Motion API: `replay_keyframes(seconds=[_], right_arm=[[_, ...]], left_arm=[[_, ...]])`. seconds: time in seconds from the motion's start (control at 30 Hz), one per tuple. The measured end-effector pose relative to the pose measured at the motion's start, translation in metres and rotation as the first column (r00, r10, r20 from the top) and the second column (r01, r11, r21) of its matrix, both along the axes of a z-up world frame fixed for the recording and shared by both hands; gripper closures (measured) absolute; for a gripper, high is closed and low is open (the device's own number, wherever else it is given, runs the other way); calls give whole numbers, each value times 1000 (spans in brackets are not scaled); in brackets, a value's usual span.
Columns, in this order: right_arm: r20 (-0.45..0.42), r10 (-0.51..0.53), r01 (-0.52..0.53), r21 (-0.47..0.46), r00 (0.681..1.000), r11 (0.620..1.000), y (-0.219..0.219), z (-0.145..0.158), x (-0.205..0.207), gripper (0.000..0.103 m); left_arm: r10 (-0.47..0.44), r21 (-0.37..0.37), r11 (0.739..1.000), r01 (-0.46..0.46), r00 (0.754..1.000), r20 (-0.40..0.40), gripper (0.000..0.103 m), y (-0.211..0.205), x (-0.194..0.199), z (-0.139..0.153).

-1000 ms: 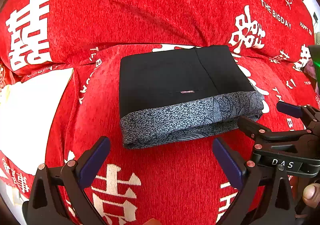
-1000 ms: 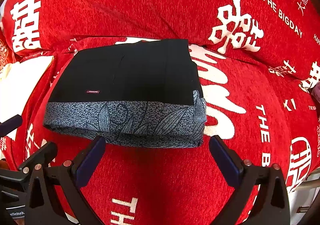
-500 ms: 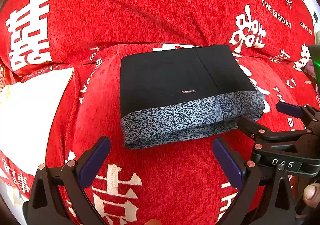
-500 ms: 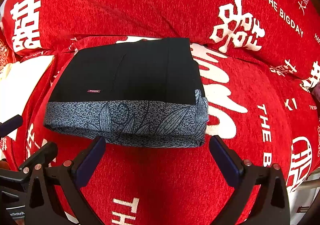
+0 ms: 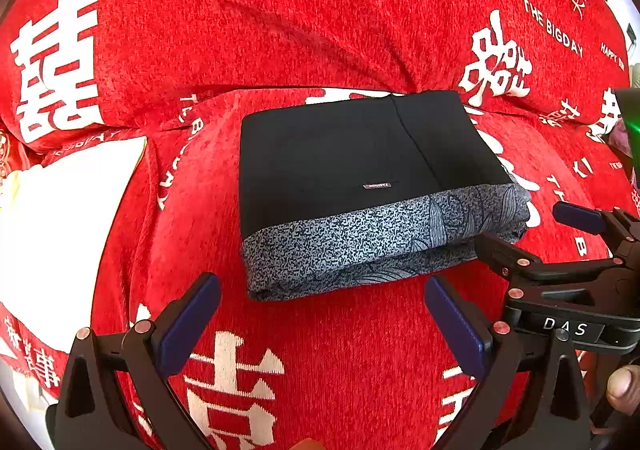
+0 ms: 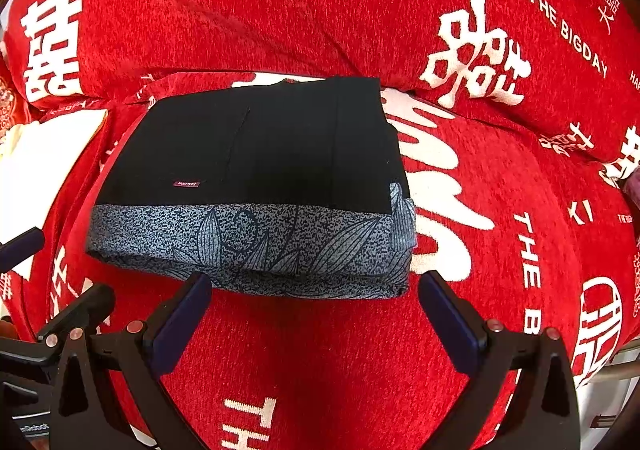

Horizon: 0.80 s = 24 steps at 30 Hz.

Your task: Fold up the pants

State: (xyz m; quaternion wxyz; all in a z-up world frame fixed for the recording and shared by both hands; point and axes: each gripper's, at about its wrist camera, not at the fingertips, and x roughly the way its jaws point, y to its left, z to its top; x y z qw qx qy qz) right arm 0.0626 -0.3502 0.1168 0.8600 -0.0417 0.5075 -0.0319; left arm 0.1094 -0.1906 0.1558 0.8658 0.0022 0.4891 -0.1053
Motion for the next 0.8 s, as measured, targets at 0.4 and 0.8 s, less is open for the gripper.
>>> replay_keyframes(seconds=[0.4,0.8], right_arm=[[-3,3,-3,-9,1000,1000,3,0,3,0],[8,-3,3,-11,1000,1000,8,4,-4,0]], left_arm=[[3,-11,1000,-4,1000,-11,1,3,2,-2],[-15,-13,1000,15,1000,27,1,11,-8,3]])
